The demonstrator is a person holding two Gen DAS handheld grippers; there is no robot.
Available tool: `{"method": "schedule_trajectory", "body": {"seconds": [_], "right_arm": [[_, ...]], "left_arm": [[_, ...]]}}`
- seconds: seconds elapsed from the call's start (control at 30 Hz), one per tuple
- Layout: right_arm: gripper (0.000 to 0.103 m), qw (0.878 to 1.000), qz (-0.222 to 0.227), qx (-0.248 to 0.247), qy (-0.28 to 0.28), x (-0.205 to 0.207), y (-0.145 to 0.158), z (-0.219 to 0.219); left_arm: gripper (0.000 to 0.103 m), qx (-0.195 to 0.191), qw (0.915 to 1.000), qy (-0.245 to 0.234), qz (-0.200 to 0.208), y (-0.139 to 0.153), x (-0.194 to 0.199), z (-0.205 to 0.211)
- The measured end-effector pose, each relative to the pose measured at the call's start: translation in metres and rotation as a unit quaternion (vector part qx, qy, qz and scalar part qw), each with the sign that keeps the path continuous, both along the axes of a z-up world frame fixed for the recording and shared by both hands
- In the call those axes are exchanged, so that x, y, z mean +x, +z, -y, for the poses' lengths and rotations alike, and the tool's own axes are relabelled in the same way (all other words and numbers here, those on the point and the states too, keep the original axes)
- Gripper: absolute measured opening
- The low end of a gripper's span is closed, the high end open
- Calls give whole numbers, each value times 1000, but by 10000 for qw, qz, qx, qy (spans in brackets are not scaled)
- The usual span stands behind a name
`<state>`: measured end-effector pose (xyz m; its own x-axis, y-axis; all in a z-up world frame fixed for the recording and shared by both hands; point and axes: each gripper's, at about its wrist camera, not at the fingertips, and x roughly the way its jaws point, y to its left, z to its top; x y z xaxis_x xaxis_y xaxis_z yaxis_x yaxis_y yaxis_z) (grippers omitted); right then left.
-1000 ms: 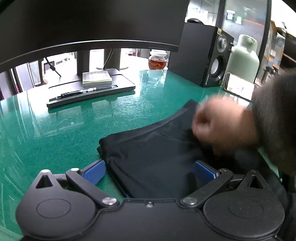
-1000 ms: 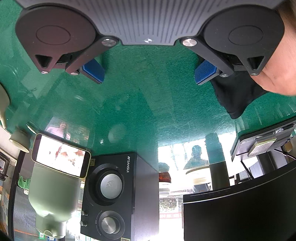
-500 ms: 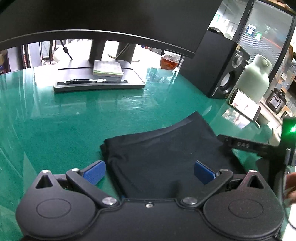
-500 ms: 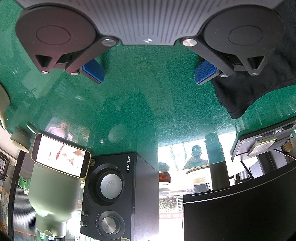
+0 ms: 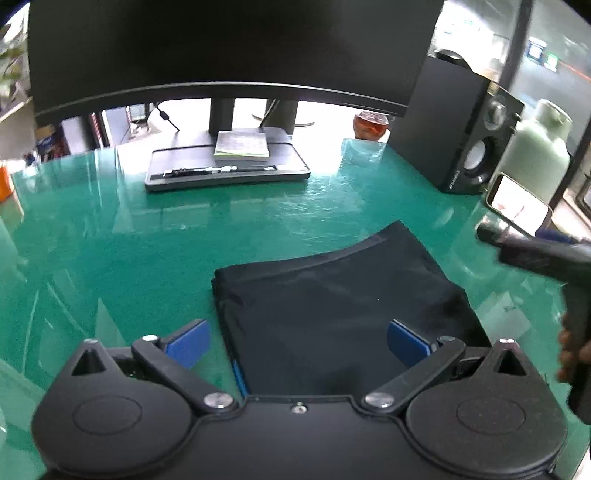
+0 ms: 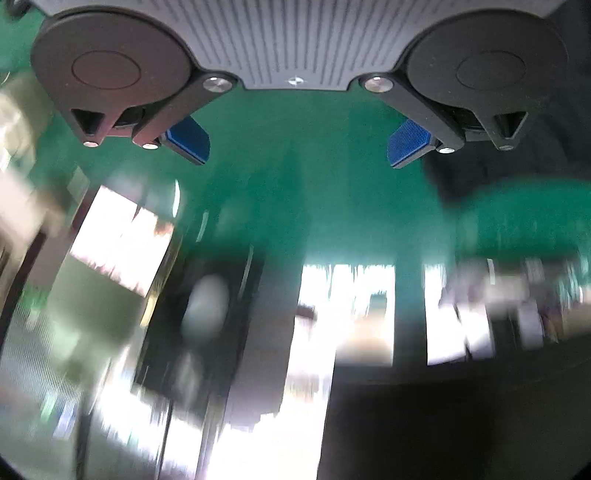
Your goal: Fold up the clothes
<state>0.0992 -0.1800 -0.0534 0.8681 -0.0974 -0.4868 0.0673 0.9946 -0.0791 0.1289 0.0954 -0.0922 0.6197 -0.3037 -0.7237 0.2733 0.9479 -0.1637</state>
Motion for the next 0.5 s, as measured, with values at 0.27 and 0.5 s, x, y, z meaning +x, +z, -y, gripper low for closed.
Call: {"method": "schedule_trajectory", "body": {"seconds": [0.27,0.5], "right_arm": [[8,9932,-896,543,501,37,-15,-8],[8,9845,-1171,276,1278,70,-29,-44]], "left_arm": [[102,-404,9976,-453,328,8,22,18],[102,-607,9967,-538,18,-12,44,20]]}}
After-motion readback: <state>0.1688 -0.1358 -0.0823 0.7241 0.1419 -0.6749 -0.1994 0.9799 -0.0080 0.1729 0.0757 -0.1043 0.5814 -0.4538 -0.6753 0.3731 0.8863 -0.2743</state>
